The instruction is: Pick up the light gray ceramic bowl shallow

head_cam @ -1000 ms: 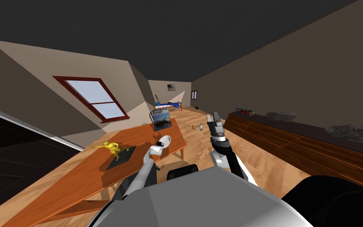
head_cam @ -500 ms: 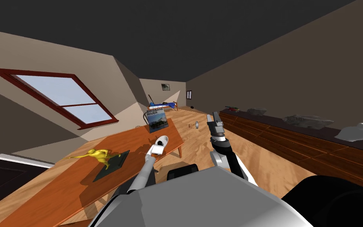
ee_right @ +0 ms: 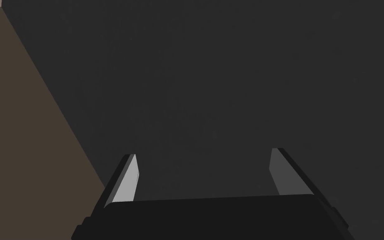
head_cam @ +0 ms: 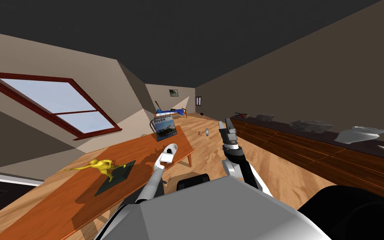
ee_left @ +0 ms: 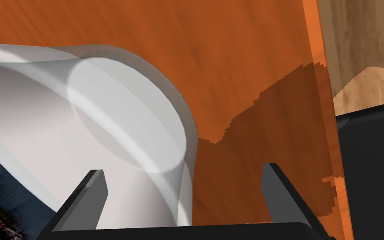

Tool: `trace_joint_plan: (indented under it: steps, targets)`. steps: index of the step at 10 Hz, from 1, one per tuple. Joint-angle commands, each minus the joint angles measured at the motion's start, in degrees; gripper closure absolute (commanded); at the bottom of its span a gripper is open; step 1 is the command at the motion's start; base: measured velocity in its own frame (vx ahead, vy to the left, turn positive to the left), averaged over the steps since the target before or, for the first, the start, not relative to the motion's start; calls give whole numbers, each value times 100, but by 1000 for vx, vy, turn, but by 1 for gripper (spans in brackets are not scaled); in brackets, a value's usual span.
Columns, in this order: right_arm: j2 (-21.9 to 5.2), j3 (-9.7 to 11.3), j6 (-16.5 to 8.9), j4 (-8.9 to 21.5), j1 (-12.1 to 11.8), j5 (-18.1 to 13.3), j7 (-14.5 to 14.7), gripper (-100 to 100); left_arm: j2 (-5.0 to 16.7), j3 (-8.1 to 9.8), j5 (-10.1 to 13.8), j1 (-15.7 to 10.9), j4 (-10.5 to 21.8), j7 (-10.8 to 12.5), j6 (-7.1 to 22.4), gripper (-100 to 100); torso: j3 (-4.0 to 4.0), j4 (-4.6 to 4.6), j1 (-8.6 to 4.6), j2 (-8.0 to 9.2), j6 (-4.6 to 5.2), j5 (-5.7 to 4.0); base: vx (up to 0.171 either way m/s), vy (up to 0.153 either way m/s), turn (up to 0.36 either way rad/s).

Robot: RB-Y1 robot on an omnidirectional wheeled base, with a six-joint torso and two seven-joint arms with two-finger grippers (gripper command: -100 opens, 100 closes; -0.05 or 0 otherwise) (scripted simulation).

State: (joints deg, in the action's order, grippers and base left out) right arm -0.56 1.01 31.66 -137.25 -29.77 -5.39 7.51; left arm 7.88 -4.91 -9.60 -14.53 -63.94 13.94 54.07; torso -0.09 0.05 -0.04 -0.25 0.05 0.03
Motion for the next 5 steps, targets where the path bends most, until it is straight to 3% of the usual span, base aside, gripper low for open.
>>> trace_joint_plan:
  steps: [1, 4, 5]
  targets:
    - [0, 0, 0, 0, 0, 0, 0, 0, 0, 0, -1, 0, 0, -1, 0, -100, 0, 0, 0, 0, 0, 0, -9, 4, -30]
    - [0, 0, 0, 0, 1, 0, 0, 0, 0, 0, -1, 0, 0, -1, 0, -100, 5, 2, 3, 9, 1, 1, -3, 1, -9]
    - [0, 0, 0, 0, 0, 0, 0, 0, 12, 34, -3, 24, 169, -18, -210, -100, 2, 1, 1, 4, 0, 0, 34, -11, 30]
